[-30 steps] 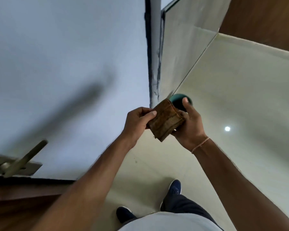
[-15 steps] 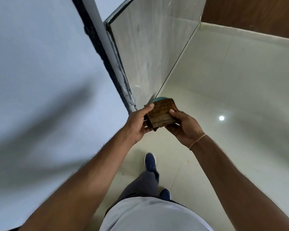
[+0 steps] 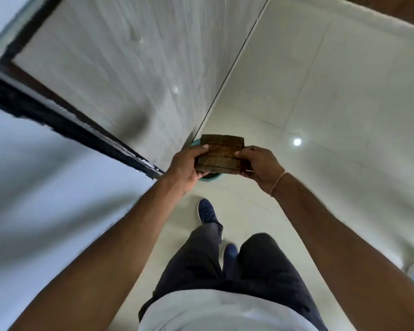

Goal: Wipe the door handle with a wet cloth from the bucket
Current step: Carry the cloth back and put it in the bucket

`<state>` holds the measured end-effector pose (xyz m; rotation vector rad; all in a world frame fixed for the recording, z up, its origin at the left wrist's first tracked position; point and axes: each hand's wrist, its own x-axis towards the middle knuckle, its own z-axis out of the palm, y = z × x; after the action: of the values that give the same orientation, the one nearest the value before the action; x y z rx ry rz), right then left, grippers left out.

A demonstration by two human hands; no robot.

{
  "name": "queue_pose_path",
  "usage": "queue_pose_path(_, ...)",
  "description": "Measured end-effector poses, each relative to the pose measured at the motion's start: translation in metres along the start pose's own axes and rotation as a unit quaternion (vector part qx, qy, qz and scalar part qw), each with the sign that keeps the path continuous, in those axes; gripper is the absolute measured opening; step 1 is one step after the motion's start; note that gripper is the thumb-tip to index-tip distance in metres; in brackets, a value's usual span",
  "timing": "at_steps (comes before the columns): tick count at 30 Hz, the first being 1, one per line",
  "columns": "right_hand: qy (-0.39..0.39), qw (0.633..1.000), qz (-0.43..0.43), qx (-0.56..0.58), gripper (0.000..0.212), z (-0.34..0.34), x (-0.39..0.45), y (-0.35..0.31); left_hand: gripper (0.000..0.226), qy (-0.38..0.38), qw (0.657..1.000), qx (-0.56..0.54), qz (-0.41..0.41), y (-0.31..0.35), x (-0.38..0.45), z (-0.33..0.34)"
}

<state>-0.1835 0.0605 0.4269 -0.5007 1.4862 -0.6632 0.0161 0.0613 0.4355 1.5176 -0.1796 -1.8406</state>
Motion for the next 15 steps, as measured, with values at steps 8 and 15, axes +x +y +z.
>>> queue_pose_path(8,-0.064,0.996,0.061,-0.016,0.043,-0.003,0.142,0.012,0.021,0.115,0.993,0.032,0.010,-0.025,0.131,0.011)
queue_pose_path(15,-0.054,0.971,-0.001,-0.233,0.048,0.010,0.290,0.075,0.032,0.258,0.892,0.348,0.131,-0.095,0.246,-0.050)
